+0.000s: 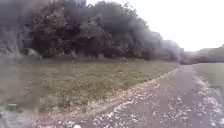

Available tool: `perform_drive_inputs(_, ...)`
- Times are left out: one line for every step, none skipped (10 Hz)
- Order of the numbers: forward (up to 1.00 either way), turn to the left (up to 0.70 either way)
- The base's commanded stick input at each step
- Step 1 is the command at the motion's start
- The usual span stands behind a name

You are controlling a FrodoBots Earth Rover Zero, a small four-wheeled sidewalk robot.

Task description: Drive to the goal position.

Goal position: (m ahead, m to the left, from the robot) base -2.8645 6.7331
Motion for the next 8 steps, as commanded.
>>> perform_drive_inputs(0.0, 1.0)
perform_drive_inputs(0.0, 1.0)
perform_drive_inputs(0.0, 1.0)
perform_drive_inputs(0.0, 1.0)
perform_drive_inputs(0.0, 1.0)
perform_drive_inputs(0.0, 1.0)
perform_drive_inputs(0.0, 1.0)
perform_drive_inputs(0.0, 1.0)
